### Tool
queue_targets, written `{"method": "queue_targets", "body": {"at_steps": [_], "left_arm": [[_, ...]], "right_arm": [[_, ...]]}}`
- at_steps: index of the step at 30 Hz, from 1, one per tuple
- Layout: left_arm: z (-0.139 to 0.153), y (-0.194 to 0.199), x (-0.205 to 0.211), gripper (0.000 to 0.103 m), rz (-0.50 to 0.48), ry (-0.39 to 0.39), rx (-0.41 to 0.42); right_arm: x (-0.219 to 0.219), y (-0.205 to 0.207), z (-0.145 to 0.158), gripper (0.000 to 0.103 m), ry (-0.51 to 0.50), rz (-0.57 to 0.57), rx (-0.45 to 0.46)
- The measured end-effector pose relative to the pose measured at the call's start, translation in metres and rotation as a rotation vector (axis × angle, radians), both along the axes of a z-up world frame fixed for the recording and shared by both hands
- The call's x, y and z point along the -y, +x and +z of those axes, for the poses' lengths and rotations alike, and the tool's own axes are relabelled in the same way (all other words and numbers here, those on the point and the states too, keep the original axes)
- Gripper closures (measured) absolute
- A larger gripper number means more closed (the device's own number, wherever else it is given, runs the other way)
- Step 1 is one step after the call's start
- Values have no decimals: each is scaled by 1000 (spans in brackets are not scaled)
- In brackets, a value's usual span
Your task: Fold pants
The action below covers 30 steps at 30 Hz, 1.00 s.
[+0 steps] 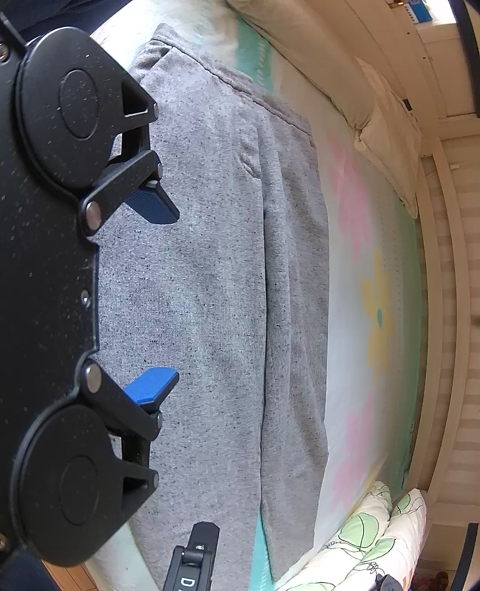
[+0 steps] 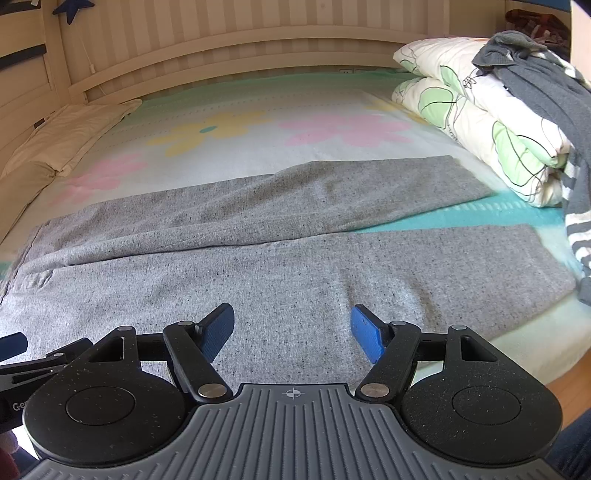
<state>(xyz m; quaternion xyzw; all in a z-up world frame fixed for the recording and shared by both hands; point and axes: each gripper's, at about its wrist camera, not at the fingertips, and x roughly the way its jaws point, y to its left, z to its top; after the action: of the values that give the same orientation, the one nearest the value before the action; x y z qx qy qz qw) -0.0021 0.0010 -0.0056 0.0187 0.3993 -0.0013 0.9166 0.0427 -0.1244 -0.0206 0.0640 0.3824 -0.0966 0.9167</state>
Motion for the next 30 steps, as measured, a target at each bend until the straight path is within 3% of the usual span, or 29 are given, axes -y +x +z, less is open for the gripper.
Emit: {"method": "queue_targets", "body": {"at_steps": [30], "left_arm": [[-2, 2, 0, 18, 14, -4, -12]], "right_arm": [[-1, -1, -2, 34, -1, -1, -1]]}}
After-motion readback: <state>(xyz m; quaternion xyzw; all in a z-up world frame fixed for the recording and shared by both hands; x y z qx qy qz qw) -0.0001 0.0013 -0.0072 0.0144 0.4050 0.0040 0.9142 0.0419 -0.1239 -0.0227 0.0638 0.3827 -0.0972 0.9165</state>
